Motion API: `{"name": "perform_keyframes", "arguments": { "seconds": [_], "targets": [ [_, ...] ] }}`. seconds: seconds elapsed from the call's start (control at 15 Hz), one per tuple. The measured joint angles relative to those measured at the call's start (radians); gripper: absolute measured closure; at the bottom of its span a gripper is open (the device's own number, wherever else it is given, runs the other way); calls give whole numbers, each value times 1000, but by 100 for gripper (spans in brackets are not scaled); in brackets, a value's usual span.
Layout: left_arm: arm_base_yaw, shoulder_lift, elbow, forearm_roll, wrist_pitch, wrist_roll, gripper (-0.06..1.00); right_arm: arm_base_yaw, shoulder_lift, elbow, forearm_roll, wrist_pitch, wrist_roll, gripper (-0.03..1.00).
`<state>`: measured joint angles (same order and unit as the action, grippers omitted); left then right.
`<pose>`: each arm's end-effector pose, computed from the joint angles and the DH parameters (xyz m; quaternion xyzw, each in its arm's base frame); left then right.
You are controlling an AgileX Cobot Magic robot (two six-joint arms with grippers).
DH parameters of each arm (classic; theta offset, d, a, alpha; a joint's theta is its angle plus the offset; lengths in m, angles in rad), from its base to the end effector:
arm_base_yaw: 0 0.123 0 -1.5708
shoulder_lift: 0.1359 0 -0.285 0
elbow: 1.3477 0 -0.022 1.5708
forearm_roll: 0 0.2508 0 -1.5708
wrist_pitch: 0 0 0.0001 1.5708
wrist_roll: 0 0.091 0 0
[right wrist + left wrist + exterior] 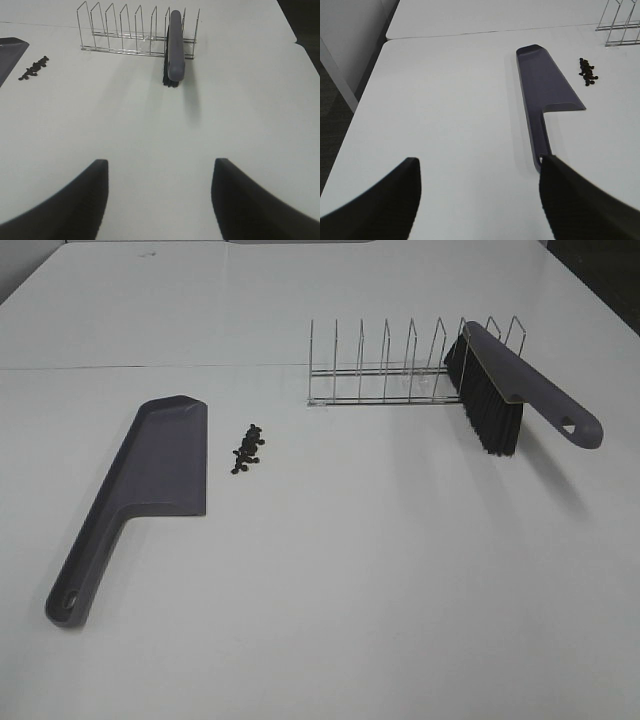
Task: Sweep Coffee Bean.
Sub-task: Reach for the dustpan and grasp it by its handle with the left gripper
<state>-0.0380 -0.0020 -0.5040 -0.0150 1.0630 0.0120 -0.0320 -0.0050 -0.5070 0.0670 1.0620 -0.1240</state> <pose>-0.0057 -0.0010 0.2782 0.0216 0.8520 -0.0143 0.5230 -0.0064 0.0055 0.2792 -0.0406 0.8490 -0.0076 0.5268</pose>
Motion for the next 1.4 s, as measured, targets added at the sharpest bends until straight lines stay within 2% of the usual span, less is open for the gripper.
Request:
{"name": "perform_keyframes", "arguments": {
  "seconds": [1.4],
  "targets": [
    [0,0,0,0,0,0,32,0,0,0,0,0,0,46]
  ]
}}
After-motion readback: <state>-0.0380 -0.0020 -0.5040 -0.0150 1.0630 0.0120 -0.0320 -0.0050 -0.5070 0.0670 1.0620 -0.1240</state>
